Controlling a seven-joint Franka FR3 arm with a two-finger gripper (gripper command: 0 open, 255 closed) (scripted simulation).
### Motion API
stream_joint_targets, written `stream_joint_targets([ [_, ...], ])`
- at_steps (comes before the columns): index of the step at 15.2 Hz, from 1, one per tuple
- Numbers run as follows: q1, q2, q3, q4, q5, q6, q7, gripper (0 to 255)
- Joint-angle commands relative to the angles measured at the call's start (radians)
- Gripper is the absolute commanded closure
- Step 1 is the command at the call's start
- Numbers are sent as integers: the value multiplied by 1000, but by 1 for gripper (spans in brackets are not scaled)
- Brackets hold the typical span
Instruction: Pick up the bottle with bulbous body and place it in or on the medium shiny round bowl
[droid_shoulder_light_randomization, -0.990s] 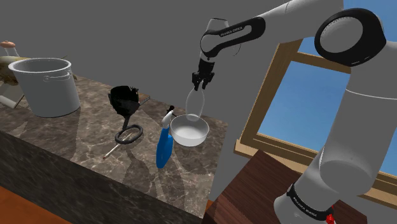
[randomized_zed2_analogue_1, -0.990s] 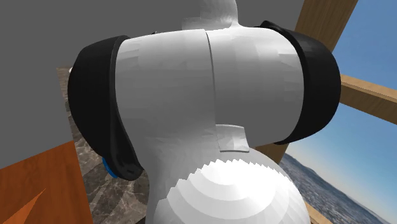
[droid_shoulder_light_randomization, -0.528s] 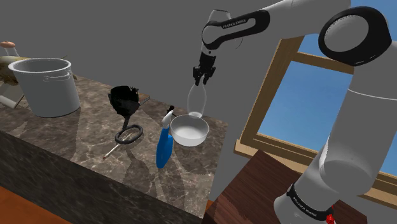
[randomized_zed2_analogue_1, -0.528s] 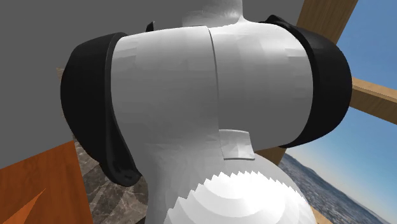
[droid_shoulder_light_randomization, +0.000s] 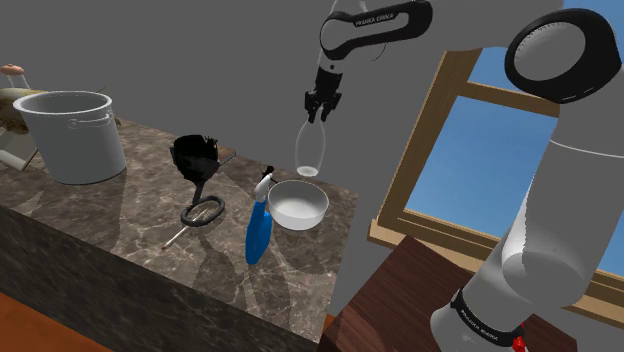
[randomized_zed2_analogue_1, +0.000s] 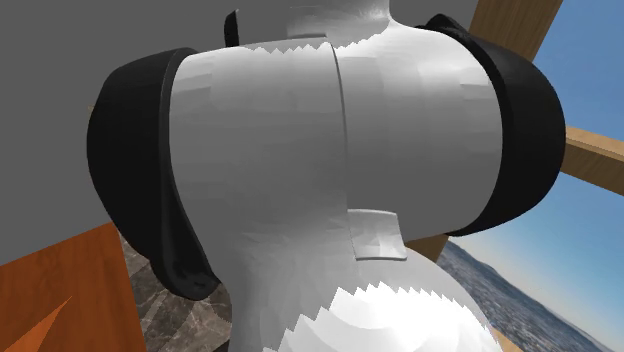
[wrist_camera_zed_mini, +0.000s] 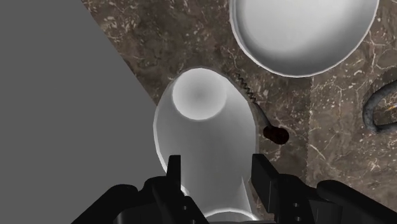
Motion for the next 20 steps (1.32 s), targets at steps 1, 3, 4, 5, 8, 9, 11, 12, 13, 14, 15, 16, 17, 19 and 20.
stream_joint_targets([
  [1, 0, -7, -1, 22, -1, -29, 0, 255],
  [3, -1, -9, -1, 47, -1, -55, 0, 255],
  [4, -1, -9, -1, 59, -1, -68, 0, 255],
  [5, -1, -10, -1, 72, -1, -82, 0, 255],
  [8, -1, -10, -1, 113, -1, -122, 1, 255],
  [9, -1, -9, -1, 127, -1, -136, 1, 255],
  [11, -2, -7, -1, 157, -1, -163, 1, 255],
  [12, -2, -6, -1, 172, -1, -177, 1, 255],
  [13, -2, -4, -2, 188, -1, -192, 1, 255],
  [14, -2, -2, -2, 204, -1, -206, 1, 255],
  [15, -3, -1, -2, 211, -1, -212, 1, 255],
  [16, 8, -29, 4, 188, -6, -217, 17, 255],
  [17, 18, -55, 9, 168, -11, -222, 33, 255],
  [19, 38, -106, 22, 132, -21, -237, 66, 255],
  [20, 47, -130, 29, 116, -25, -245, 83, 255],
])
